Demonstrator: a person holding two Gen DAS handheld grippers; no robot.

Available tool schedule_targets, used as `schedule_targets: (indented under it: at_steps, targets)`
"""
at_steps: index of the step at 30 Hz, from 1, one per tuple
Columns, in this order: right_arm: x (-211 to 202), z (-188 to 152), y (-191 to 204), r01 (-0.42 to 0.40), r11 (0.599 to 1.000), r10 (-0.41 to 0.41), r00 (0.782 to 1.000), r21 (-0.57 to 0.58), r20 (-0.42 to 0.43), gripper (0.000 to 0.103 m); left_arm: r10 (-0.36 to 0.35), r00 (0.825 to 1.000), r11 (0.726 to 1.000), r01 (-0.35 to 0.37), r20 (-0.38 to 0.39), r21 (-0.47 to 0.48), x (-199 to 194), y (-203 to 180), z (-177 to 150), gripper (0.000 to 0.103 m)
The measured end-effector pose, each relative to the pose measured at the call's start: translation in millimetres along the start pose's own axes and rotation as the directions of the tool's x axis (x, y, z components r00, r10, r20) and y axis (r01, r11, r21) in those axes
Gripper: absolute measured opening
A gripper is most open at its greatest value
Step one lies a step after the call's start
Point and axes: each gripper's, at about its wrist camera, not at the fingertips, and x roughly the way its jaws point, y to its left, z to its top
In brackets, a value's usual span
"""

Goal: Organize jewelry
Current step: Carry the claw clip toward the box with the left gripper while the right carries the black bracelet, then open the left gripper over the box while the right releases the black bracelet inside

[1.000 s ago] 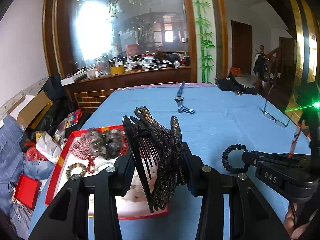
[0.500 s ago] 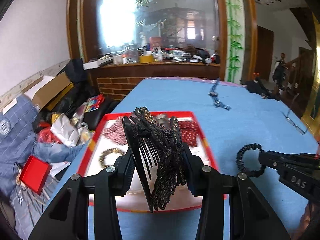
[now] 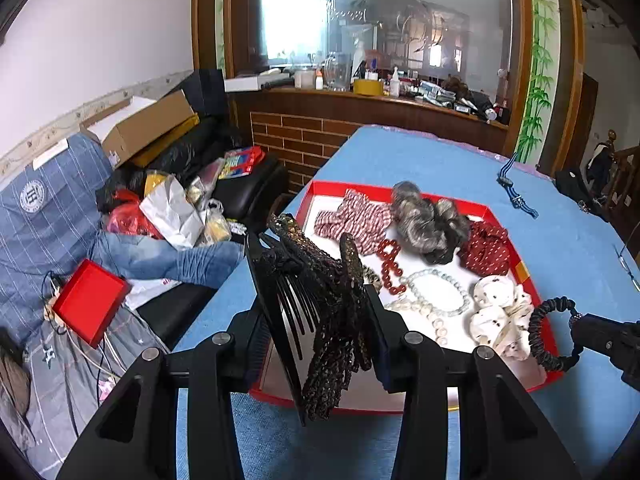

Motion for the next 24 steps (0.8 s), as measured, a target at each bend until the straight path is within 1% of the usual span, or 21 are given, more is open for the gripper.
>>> schedule_targets:
  at_steps: [7,10,15,18,24]
  targets:
    - [20.1,0.6,35.3,-0.046,0.996,0.043,0.998,-0.083,-0.035,0.014,-0.02,0.999,1.0,0.02,-0.036,0.015,16.1,-1.7,-5.4,0.042]
    - [32.1,-0.4,46.1,-0.048,0.993,0.042,0.998,-0.109,-0.054,0.014,-0.03,0.998,0.999,0.031,-0.053,0.009,21.7,1.1,-6.7,0.042]
    - [51.9,-2.9,49.2,-0.042,0.993,0.032,0.995,-0.11,-0.094,0.014,-0.032,0.997,0.999,0.033,-0.064,0.017,27.9,1.9,-8.8,0.042]
    - [57.9,-3.4,47.7,-0.029,0.994,0.018,0.994,-0.105,-0.104,0.014,-0.046,0.996,0.999,0.047,-0.073,0.007,30.8,2.2,-8.9,0.042]
    - [62.2,-3.9,43.2,-0.025,0.995,0.014,0.993,-0.093,-0.116,0.014,-0.041,0.996,0.999,0.042,-0.077,0.009,36.5,2.4,-10.3,0.042]
